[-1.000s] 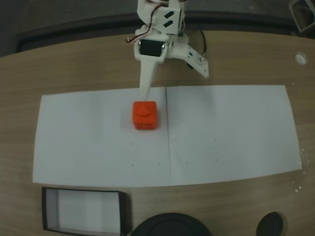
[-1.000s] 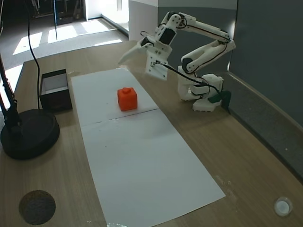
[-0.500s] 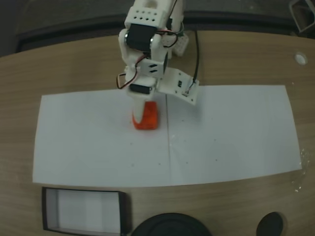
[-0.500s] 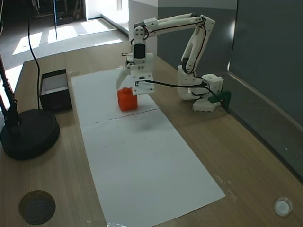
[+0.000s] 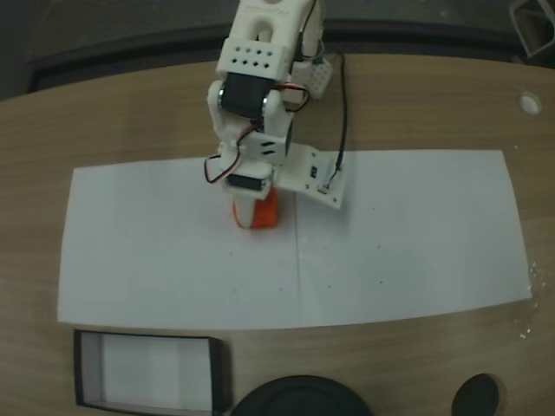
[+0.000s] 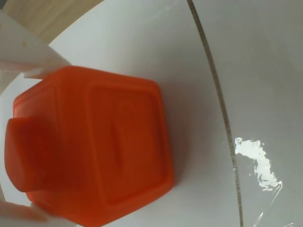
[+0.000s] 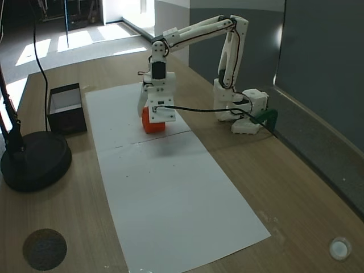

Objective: Grab a orange square and put it in the box.

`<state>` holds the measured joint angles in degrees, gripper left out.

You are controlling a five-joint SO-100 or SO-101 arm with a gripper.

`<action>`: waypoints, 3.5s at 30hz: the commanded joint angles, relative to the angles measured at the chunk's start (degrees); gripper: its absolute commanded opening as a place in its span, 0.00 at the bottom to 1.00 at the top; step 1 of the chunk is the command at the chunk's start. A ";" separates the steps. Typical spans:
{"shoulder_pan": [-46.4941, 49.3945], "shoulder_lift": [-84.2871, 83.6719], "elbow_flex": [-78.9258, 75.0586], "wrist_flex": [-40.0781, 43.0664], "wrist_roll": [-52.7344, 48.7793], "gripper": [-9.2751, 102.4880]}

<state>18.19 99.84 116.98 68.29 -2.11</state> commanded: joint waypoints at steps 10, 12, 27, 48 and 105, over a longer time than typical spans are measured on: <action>-1.05 -0.70 -50.36 17.67 0.18 0.21; -2.29 -1.41 -61.44 18.11 0.18 0.21; -1.49 -29.79 -88.15 0.18 0.18 0.21; 7.29 -56.69 -105.73 -1.05 -2.72 0.25; -12.66 99.40 28.04 -2.72 6.24 0.12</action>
<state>5.36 197.84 140.01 66.97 3.25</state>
